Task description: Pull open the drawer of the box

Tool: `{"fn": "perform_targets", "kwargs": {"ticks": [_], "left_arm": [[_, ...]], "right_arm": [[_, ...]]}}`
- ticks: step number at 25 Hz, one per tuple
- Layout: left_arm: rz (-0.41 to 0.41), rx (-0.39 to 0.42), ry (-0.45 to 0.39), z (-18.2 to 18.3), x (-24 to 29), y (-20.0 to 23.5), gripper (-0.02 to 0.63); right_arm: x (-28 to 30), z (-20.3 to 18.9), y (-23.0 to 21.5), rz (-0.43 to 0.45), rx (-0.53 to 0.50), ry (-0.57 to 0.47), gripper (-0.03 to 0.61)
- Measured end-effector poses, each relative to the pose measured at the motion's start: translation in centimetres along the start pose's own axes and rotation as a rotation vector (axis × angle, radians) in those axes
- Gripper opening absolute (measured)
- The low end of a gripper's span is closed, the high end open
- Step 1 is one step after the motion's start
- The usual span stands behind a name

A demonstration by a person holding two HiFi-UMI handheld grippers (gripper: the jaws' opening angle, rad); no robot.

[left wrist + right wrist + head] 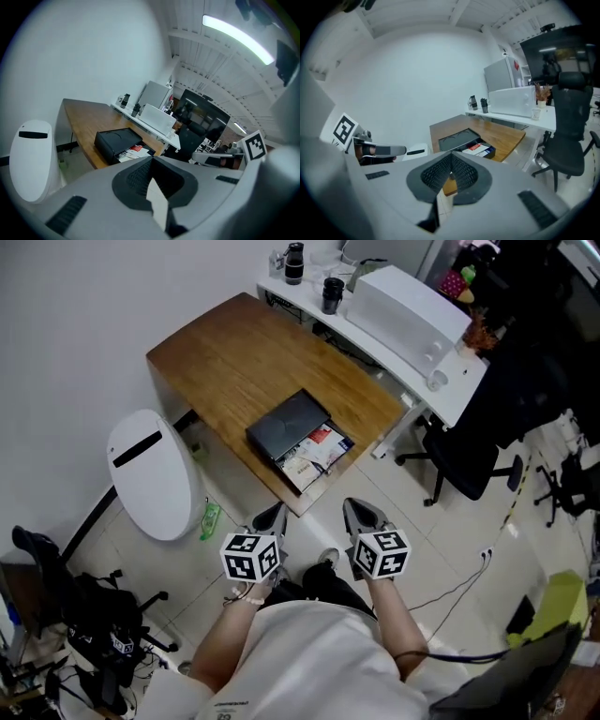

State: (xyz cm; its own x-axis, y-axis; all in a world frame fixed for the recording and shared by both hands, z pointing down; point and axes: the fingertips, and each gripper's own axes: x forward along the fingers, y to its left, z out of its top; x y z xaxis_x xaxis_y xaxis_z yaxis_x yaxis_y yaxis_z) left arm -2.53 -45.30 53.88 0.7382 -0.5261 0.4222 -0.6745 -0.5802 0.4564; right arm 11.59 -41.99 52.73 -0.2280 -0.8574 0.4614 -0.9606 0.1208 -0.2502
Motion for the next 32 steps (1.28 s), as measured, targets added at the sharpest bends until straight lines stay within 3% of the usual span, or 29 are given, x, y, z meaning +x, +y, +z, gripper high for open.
{"fn": "perform_targets", "kwargs": {"ticks": [4,8,18,32], "left_arm": [[-0.040,0.007,0.008,-1.1,-0.6,-2.0,0.000],[-0.049,0.009,-0.004,-1.9,-1.2,-3.8,0.000],[-0.011,0.042,-0.041,-2.9,-0.5,-8.7,0.000],[0.057,0.066,-0.047,-4.0,-1.0,-10.3,0.000]], "right_arm": [[-2.9,-1.1,0.0,0.021,0.075,-0.006,-0.012],[-4.8,-1.7,-0.3,0.016,0.071,-0.024,-0.012],[-8.3,-1.0,-2.6,0.047,0.034,-0.054,-0.014],[-8.5,-0.6,-2.2,0.142,0.015,-0.055,-0.014]]}}
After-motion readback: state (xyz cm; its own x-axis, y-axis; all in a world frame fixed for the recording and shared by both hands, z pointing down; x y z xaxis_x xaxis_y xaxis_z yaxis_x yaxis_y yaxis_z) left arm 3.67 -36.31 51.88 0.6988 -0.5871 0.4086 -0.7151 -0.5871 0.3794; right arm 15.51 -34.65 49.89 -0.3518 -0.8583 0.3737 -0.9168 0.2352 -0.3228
